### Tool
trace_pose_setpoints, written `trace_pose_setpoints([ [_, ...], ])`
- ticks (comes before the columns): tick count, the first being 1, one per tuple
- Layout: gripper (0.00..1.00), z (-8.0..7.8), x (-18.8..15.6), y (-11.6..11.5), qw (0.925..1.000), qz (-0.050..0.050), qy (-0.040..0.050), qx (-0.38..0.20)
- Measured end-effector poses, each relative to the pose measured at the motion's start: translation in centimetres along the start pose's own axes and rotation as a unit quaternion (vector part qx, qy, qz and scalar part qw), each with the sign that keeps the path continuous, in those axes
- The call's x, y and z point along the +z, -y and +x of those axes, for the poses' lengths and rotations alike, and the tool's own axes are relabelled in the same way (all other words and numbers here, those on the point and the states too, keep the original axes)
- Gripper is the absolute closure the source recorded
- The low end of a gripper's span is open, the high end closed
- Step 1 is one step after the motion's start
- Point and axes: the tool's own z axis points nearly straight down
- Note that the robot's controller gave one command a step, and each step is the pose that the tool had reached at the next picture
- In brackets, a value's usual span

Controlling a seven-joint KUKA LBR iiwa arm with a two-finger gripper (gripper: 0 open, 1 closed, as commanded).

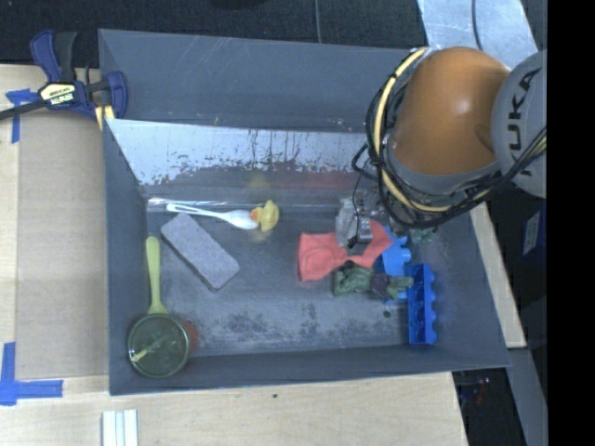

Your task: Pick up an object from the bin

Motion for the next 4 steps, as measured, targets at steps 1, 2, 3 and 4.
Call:
trace_pose_setpoints([
  [1, 0.0, 0.0, 0.0, 0.0, 1.0, 0.0, 0.0, 0.0],
  [2, 0.0, -1.0, 4.3, -0.9, 0.9936, 0.0, 0.0023, 0.113],
  [3, 0.0, -1.5, 6.3, -0.9, 0.9881, -0.001, 0.001, 0.154],
  [4, 0.0, -1.2, 13.1, -2.2, 0.9905, -0.001, 0.0048, 0.137],
])
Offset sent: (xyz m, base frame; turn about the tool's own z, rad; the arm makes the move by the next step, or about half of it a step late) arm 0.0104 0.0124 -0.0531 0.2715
